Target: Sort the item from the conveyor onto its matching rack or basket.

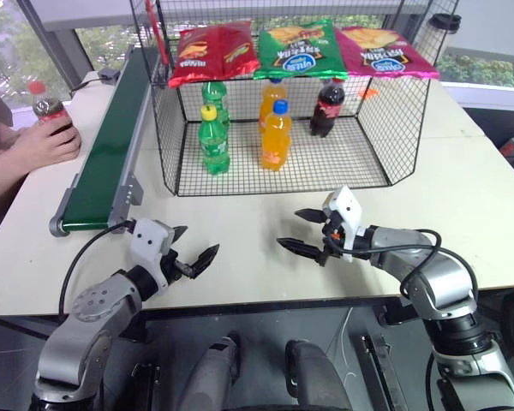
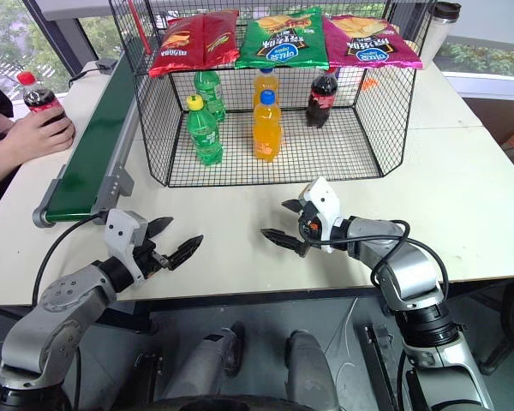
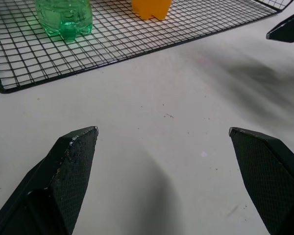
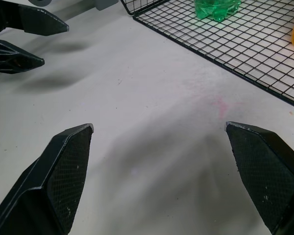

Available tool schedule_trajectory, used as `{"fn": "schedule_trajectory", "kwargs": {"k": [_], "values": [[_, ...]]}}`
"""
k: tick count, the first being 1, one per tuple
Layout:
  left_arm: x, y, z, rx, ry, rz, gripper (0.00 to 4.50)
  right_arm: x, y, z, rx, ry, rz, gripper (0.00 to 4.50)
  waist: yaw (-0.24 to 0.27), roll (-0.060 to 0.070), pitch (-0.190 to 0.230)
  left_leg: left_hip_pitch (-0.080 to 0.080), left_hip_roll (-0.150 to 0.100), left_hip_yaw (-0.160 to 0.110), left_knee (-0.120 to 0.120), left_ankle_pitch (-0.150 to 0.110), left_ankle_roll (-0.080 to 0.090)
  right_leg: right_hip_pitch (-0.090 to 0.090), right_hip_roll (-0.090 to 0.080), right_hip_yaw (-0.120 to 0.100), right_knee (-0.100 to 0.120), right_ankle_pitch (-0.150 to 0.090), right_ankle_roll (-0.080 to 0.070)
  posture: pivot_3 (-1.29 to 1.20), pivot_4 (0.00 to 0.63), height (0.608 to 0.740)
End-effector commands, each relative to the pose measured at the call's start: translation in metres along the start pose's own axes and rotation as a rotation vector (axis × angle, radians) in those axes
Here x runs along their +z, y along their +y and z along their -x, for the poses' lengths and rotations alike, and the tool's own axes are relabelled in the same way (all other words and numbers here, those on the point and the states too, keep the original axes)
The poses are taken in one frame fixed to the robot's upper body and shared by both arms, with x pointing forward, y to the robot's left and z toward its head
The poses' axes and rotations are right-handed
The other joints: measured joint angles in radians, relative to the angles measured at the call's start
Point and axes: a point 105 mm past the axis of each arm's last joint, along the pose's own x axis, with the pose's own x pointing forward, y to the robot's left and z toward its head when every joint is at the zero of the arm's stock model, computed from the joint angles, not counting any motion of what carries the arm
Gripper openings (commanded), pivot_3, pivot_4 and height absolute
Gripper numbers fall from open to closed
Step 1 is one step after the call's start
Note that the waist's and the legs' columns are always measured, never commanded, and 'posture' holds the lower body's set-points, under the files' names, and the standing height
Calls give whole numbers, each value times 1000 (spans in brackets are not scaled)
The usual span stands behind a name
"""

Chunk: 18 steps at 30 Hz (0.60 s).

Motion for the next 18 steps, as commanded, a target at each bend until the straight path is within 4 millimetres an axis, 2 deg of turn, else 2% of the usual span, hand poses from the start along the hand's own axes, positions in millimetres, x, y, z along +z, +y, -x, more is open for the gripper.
{"fn": "schedule_trajectory", "kwargs": {"k": [1,18], "values": [[12,-2,1,-7,-61,-8,4500,14,3,4,8,-45,37,4457,0,0,0,0,0,0,0,0,0,0,0,0,0,0,0,0,150,738],[15,2,-5,11,-68,-26,4500,15,5,6,17,-46,42,4457,0,0,0,0,0,0,0,0,0,0,0,0,0,0,0,0,150,738]]}}
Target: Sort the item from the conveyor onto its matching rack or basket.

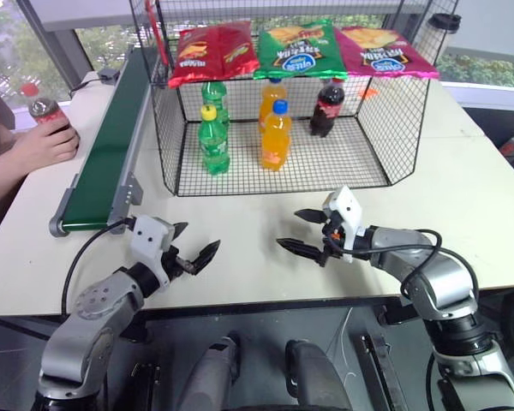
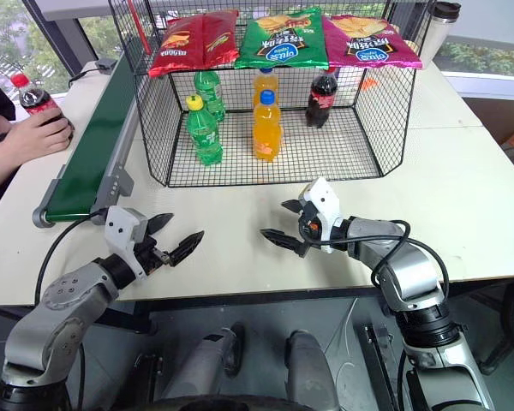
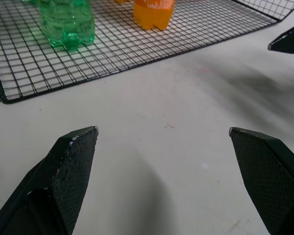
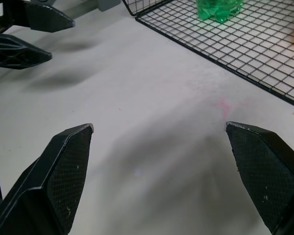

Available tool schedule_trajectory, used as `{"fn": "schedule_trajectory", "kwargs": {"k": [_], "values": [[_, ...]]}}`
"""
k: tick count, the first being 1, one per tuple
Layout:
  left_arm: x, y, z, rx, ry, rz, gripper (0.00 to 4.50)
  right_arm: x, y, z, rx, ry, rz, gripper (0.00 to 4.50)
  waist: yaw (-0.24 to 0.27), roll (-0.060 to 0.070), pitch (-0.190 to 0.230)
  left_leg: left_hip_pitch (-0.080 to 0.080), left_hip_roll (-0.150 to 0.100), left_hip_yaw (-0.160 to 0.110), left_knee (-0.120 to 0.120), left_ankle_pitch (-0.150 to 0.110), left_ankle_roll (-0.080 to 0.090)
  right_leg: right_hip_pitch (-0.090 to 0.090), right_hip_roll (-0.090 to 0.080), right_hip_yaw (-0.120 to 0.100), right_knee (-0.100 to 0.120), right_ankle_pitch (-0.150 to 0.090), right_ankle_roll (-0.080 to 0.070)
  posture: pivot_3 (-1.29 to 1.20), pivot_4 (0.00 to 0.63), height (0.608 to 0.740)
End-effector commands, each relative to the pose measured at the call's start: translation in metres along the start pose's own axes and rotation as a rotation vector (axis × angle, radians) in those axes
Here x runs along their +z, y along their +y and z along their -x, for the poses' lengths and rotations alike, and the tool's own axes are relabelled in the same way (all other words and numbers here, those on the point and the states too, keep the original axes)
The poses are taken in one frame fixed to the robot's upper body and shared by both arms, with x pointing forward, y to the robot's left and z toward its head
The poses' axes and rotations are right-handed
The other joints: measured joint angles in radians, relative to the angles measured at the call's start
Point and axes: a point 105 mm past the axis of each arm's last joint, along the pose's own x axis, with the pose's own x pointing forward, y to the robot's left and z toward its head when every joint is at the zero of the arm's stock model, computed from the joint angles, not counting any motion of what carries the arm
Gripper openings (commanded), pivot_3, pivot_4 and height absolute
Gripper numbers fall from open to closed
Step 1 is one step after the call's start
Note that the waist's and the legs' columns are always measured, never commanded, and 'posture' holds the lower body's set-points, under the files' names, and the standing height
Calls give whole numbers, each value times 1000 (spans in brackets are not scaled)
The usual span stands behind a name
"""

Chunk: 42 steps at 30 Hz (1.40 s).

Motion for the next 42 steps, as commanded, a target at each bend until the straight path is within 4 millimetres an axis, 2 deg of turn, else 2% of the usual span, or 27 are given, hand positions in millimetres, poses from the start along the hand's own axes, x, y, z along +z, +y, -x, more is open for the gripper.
{"fn": "schedule_trajectory", "kwargs": {"k": [1,42], "values": [[10,1,-1,3,-37,-26,4500,14,3,6,8,-40,44,4457,0,0,0,0,0,0,0,0,0,0,0,0,0,0,0,0,150,738],[10,10,-6,56,-34,-45,4500,14,6,5,26,-36,46,4457,0,0,0,0,0,0,0,0,0,0,0,-1,0,0,0,0,150,738]]}}
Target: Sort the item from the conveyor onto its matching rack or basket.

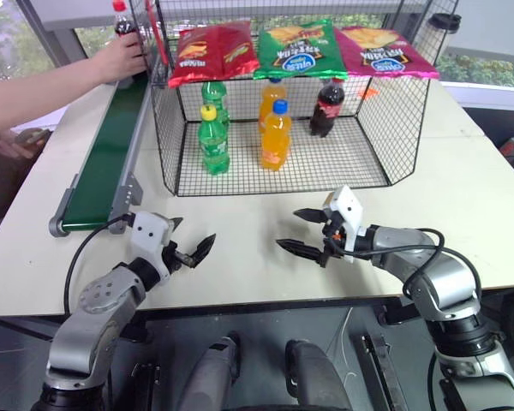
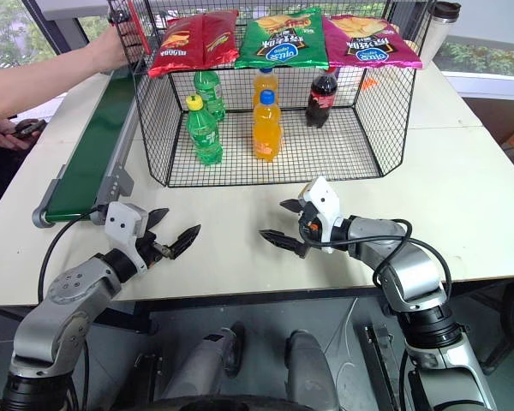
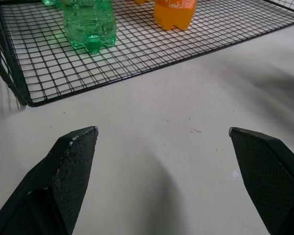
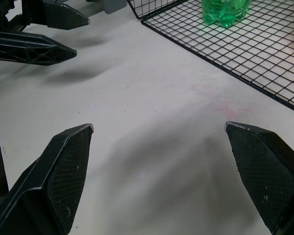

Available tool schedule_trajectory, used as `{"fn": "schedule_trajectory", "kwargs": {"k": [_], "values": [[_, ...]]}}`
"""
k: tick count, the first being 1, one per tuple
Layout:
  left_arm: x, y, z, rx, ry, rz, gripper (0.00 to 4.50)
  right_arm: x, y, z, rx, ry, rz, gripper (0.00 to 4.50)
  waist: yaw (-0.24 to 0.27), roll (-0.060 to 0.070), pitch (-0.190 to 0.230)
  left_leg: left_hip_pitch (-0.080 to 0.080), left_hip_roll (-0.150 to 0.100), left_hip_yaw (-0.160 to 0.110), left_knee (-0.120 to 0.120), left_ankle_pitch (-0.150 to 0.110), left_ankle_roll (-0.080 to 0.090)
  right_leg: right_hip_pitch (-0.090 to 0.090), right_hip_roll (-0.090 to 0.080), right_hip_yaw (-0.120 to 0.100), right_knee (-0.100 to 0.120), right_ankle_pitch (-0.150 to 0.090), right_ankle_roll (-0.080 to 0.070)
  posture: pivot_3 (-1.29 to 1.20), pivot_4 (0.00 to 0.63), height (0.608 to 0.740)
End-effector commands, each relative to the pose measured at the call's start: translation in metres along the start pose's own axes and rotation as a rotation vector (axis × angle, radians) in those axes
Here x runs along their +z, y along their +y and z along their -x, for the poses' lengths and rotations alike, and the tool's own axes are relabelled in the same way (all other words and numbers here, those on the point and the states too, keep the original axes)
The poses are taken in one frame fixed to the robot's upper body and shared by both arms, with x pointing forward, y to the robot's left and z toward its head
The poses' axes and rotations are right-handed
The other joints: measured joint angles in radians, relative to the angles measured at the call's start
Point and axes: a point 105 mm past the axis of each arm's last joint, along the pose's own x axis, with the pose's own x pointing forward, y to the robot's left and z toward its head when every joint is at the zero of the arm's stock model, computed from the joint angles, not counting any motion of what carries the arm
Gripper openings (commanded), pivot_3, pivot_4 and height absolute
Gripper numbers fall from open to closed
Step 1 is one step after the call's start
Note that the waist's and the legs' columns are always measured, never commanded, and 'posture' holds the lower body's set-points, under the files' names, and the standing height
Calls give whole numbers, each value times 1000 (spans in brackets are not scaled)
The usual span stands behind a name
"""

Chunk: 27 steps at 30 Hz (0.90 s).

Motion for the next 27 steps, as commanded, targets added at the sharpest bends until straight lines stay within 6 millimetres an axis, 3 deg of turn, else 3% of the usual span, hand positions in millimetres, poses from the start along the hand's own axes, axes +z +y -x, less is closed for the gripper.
{"fn": "schedule_trajectory", "kwargs": {"k": [1,7,11,15,18,21,27], "values": [[13,0,1,-6,-37,-17,4500,12,4,3,16,-36,33,4457,0,0,0,0,0,0,0,0,0,0,0,0,0,0,0,0,150,738],[26,6,9,-10,-46,-51,4500,18,10,3,55,-42,45,4457,-1,0,0,0,0,0,0,0,0,0,0,0,0,0,0,0,150,738],[58,29,31,55,-112,-66,4500,28,16,2,99,-61,69,4457,-2,0,0,0,1,0,0,0,0,-1,1,0,0,0,0,0,150,738],[78,60,53,178,-152,-44,4500,40,23,0,141,-88,86,4457,-3,0,0,0,2,0,0,0,-1,-1,1,-1,0,0,0,0,150,738],[81,74,63,234,-155,-26,4500,45,25,-1,151,-103,98,4457,-2,0,0,0,2,1,0,-1,-1,-1,1,-2,0,0,0,0,150,738],[78,104,84,348,-139,-4,4500,60,32,-6,188,-148,142,4457,-2,0,0,0,2,1,0,-1,-1,-1,1,-2,0,0,-1,0,150,738],[72,129,100,458,-147,20,4500,75,41,-11,219,-195,178,4457,1,0,0,0,3,1,0,-1,-2,-1,1,-2,-1,1,-1,0,150,738]]}}
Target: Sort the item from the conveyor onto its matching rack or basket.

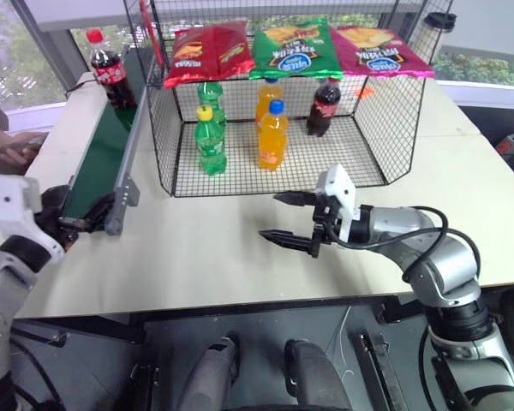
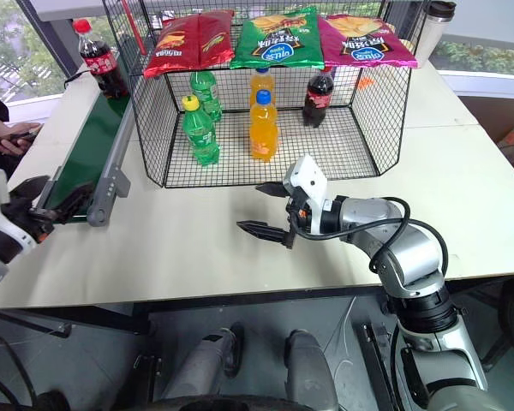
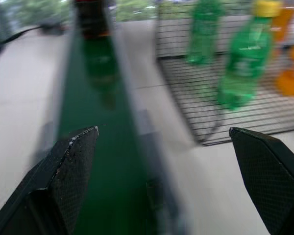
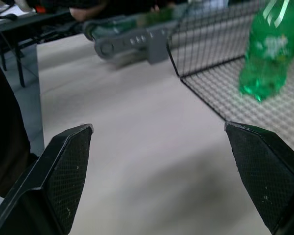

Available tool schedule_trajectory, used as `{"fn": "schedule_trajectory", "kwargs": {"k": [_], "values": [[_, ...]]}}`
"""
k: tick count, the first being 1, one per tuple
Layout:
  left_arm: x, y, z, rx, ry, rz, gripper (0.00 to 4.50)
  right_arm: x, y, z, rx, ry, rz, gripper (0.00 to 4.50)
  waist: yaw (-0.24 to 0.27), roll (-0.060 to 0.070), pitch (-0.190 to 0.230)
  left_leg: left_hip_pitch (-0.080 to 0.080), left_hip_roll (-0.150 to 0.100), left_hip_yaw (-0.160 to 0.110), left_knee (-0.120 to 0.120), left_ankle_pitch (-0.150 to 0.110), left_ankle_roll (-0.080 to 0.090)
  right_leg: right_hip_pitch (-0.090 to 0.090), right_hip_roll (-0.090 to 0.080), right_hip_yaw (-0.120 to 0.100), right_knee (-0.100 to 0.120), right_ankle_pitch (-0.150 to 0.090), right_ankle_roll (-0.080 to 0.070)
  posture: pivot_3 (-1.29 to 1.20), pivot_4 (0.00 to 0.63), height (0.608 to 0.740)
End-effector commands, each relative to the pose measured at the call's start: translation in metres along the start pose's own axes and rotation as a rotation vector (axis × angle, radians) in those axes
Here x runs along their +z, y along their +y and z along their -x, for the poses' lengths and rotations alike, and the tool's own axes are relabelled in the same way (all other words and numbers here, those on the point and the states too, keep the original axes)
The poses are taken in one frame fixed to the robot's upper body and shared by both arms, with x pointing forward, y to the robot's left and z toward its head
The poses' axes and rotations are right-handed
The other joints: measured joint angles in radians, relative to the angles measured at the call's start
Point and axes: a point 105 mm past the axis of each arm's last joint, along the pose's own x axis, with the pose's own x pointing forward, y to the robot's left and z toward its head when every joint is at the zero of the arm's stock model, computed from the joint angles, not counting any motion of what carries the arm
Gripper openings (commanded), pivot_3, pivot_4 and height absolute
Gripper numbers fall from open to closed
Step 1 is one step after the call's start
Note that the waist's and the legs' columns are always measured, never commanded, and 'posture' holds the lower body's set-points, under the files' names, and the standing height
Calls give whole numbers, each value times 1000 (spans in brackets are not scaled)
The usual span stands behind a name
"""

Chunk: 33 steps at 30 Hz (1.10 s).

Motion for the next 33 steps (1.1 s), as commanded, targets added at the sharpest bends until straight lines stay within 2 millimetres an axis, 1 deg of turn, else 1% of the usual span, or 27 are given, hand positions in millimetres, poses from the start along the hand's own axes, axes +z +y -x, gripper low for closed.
{"fn": "schedule_trajectory", "kwargs": {"k": [1,3,6,11,15,21,25,33], "values": [[10,18,5,81,-64,-19,4500,19,11,-6,42,-68,60,4457,1,0,0,0,0,0,0,0,0,0,0,0,0,0,0,0,150,738],[7,24,5,111,-67,2,4500,19,11,-7,41,-73,58,4457,0,0,0,0,0,0,0,0,0,0,0,0,-1,0,0,0,150,738],[3,27,4,131,-70,31,4500,18,9,-8,27,-72,56,4457,-2,0,0,0,0,0,0,0,0,0,0,0,-1,0,0,0,150,738],[1,35,-2,192,-103,47,4500,11,1,-11,-24,-48,53,4457,-1,0,0,0,1,0,0,-1,0,0,0,0,-1,0,0,0,150,738],[-7,33,-5,197,-87,51,4500,8,1,-11,-31,-40,51,4457,-1,0,0,0,1,1,0,-1,0,0,0,-1,-1,1,-1,0,150,738],[-14,27,-11,202,-84,50,4500,7,0,-11,-36,-32,51,4457,-1,0,0,0,1,1,0,-1,0,0,0,-1,-1,1,-1,0,150,738],[-15,22,-15,211,-101,60,4500,8,0,-12,-46,-29,61,4457,0,0,0,0,1,1,0,-1,0,0,0,-1,-1,1,-1,0,150,738],[-14,20,-20,227,-118,65,4500,12,-1,-12,-52,-26,69,4457,-1,0,0,0,1,1,0,-1,-1,0,1,-1,0,1,-1,0,150,738]]}}
